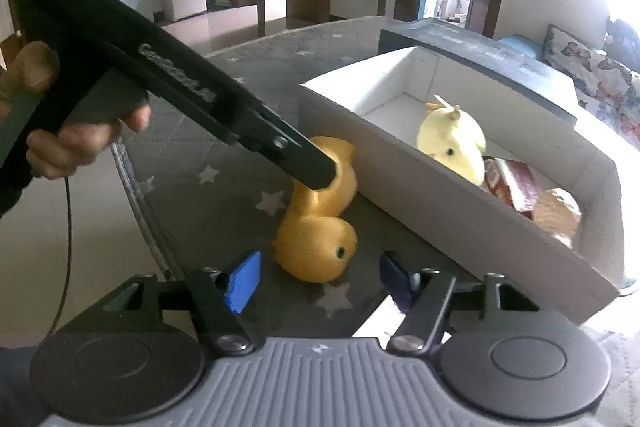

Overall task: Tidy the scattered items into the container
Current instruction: 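Move the right tool back toward the yellow rubber duck, then close the right tool on the yellow rubber duck and lift it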

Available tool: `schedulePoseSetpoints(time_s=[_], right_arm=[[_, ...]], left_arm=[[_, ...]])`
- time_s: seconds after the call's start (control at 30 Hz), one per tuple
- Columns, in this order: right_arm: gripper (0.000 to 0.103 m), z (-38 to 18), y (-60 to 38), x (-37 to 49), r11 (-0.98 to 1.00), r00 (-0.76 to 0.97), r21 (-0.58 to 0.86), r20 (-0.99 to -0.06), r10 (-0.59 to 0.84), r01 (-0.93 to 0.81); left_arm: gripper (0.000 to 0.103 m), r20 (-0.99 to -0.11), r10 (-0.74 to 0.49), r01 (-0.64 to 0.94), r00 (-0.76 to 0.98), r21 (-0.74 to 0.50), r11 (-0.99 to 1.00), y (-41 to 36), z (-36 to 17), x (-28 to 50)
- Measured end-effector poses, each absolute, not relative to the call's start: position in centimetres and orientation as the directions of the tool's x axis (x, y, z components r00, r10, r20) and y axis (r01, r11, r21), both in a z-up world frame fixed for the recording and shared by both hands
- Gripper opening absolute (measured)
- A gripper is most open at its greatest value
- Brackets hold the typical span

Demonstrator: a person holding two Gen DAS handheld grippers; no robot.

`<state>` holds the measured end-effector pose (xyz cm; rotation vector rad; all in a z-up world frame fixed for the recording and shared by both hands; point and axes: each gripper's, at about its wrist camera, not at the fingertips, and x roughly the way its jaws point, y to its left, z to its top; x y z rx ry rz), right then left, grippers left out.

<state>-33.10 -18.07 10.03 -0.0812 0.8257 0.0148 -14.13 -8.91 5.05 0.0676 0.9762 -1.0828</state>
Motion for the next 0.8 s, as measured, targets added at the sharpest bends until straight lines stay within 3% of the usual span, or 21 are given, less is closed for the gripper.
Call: schedulePoseSetpoints(time_s=[0.2, 0.33, 0.47, 0.8], right_arm=[[0.054, 8.8, -17.8, -31.8, 0.998, 0.672, -0.040, -0.741, -0.004, -0.038], [0.053, 8.7, -17.9, -31.7, 0.999, 0.671, -0.029, -0.741, 0.005, -0.039], [0.053, 8.6, -18.1, -31.9, 0.999, 0.670, -0.027, -0.742, 0.011, -0.046], [0.053, 10.0, -17.9, -33.3, 0.995, 0.674, -0.027, -0.738, 0.041, -0.091]], left_arm=[[0.068, -0.702, -0.705, 0.758, 0.098, -0.407, 0.511, -9.5, 4.3, -13.5], [0.068, -0.712, -0.697, 0.756, 0.084, -0.411, 0.510, -9.7, 3.8, -13.4], [0.060, -0.703, -0.709, 0.753, 0.062, -0.433, 0.495, -9.5, 3.5, -13.6], [0.060, -0.693, -0.717, 0.773, 0.073, -0.415, 0.480, -9.1, 5.2, -15.6]])
